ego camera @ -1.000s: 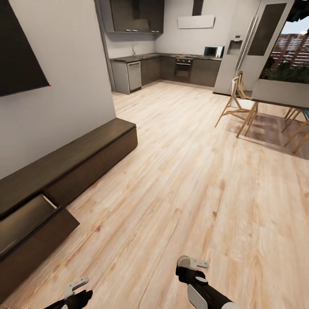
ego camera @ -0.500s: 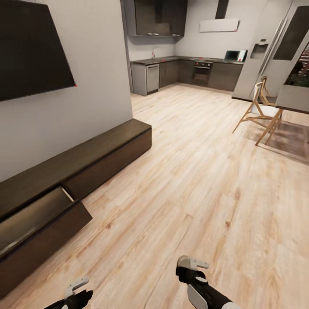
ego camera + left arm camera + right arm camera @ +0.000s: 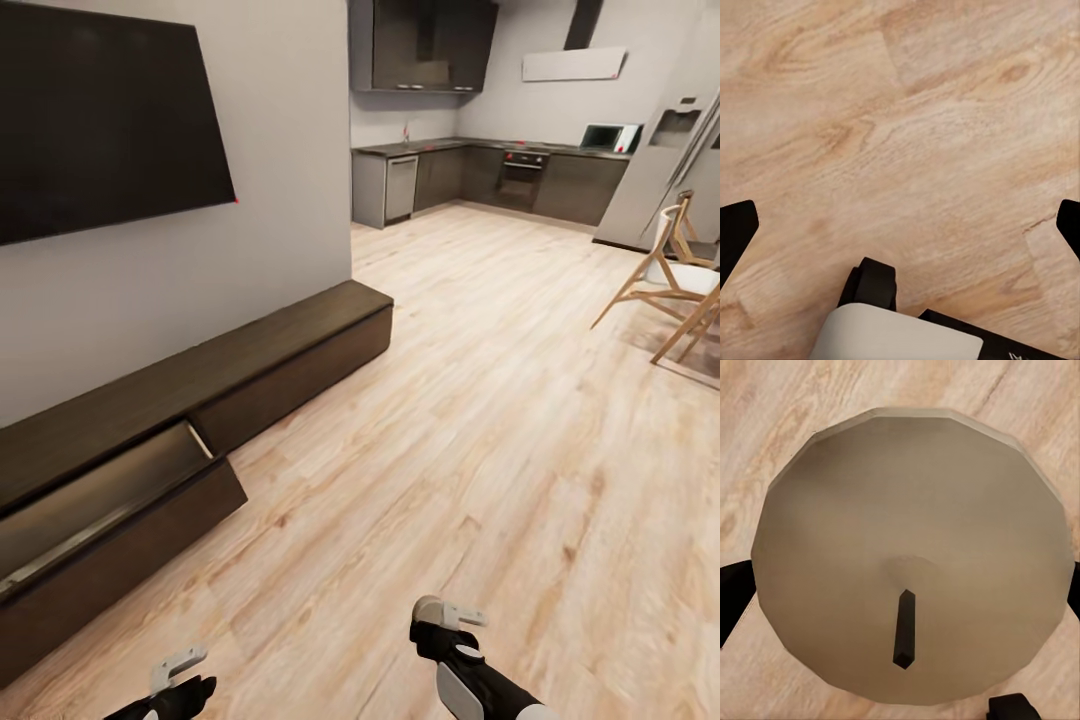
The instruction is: Place each of the two pumpkins and all three candles from the living room inside a cabinet in the living room (use any cabinet), then make sure every cabinet is closed, and position the cauldron so it is next to a table in the living room.
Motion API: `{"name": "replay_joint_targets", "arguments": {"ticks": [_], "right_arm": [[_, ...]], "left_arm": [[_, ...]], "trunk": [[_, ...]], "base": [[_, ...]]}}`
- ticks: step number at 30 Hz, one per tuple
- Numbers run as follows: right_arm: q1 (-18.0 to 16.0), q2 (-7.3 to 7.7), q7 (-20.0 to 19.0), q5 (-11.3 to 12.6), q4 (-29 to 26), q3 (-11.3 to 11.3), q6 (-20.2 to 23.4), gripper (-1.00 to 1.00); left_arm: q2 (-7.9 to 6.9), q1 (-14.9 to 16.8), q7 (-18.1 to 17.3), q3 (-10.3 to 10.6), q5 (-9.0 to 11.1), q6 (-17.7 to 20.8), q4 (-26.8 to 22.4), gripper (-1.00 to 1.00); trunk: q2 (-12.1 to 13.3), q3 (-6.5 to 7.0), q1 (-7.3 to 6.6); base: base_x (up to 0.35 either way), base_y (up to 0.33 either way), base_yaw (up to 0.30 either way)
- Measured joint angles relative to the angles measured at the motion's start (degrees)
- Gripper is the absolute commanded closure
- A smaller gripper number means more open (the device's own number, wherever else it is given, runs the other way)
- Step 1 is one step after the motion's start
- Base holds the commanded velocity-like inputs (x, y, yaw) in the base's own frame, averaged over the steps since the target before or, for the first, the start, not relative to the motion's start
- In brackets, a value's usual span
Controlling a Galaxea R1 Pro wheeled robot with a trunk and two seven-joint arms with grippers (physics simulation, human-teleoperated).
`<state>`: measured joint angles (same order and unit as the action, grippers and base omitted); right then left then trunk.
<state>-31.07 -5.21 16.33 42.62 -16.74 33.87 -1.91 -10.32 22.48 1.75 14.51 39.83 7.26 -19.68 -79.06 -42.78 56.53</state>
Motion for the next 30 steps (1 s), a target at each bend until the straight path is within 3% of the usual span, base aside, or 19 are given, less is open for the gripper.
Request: {"name": "replay_joint_targets", "arguments": {"ticks": [20,30], "right_arm": [[0.00,0.00,-0.02,0.00,0.00,0.00,0.03,1.00],[0.00,0.00,0.02,0.00,0.00,-0.01,0.01,1.00]], "left_arm": [[0.00,0.00,-0.02,0.00,-0.02,0.00,0.00,-1.00],[0.00,0.00,-0.02,0.00,-0.02,0.00,0.00,-1.00]], "trunk": [[0.00,0.90,0.00],[0.00,1.31,0.01]], "base": [[0.133,-0.042,0.264],[0.027,-0.003,0.267]]}}
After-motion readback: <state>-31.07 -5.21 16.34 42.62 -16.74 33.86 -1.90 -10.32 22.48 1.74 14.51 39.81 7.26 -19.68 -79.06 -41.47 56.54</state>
